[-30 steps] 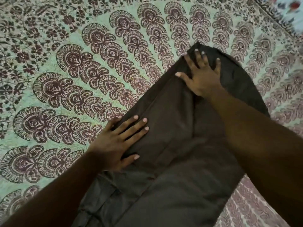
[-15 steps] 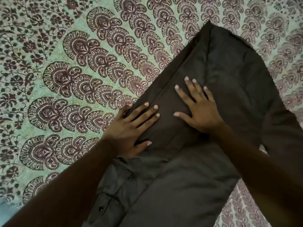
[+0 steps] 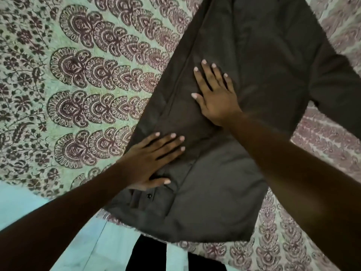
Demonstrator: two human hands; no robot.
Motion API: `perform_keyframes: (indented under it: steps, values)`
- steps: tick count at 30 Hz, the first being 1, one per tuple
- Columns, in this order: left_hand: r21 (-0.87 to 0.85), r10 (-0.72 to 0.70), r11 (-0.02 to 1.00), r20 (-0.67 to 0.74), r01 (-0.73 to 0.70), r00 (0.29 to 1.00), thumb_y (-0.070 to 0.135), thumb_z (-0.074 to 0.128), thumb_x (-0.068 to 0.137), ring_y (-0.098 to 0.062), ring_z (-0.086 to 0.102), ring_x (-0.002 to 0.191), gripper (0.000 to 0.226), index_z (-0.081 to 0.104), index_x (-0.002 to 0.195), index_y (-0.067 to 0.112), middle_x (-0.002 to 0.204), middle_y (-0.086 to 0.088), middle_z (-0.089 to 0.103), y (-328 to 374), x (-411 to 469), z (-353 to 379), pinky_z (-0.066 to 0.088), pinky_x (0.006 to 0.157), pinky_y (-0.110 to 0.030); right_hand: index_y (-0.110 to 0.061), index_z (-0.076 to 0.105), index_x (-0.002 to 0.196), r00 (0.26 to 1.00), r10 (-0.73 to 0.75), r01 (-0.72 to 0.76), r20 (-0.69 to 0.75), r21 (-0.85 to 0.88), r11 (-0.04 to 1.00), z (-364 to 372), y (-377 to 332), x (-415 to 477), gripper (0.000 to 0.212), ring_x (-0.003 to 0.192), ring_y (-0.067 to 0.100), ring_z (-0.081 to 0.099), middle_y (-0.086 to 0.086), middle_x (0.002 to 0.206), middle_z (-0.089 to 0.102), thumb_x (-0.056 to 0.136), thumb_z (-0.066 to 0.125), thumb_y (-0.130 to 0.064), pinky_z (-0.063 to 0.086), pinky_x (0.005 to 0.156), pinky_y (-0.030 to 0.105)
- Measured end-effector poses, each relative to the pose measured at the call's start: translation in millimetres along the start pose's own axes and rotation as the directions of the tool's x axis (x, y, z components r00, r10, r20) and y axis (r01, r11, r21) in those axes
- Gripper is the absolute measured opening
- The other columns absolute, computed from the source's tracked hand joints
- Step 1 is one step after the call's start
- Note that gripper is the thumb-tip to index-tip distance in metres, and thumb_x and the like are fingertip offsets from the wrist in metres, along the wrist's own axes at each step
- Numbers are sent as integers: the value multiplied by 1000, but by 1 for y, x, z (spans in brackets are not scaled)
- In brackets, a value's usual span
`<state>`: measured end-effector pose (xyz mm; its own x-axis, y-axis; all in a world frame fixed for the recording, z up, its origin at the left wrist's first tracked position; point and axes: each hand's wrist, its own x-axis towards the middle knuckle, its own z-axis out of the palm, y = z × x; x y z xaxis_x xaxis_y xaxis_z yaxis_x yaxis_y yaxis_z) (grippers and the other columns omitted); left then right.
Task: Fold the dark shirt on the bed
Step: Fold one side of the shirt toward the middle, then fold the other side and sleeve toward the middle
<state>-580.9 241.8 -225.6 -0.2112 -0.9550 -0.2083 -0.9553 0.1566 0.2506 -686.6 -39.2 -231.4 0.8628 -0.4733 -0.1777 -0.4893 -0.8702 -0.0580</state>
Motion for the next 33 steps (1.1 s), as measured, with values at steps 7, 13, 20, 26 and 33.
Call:
perform_keyframes:
  steps: [7,13,20,26,33]
  values:
    - [-20,0,1000,47,1,999,70,40,95,-27,11,160,87,17,164,22,173,-4,9,24,-66,11,20,126,-53,-27,16,165,997,-5,4,75,16,1000,-15,-2,-2,71,160,29,12,4,174,8,104,27,-61,21,123,55]
    - [-151,-119,982,-19,114,993,54,39,104,-26,25,156,66,35,159,17,170,-8,24,43,-37,-13,28,124,-44,-16,44,155,988,157,-149,-4,275,950,-30,1,-44,70,149,31,38,9,164,37,100,39,-60,38,113,57]
    - [-276,-213,948,-182,158,960,44,43,106,-23,36,152,57,44,153,11,163,-5,39,83,85,-44,35,121,-45,-6,65,131,851,489,-285,-193,613,737,-32,72,-133,42,128,31,57,15,135,60,99,63,-33,45,111,39]
    - [-203,-81,978,-182,43,980,41,43,104,-26,40,148,60,40,154,8,161,-9,41,145,231,-61,31,124,-41,-2,65,125,648,732,-365,-212,756,543,-30,181,-217,31,115,21,61,16,126,64,98,62,-18,52,101,32]
    - [-123,49,991,-69,-57,996,37,46,95,-34,32,151,73,27,159,8,167,-15,26,241,401,-79,30,123,-49,-7,68,121,287,952,-480,-111,843,243,-31,304,-303,36,115,25,62,11,120,67,89,60,-22,49,102,32]
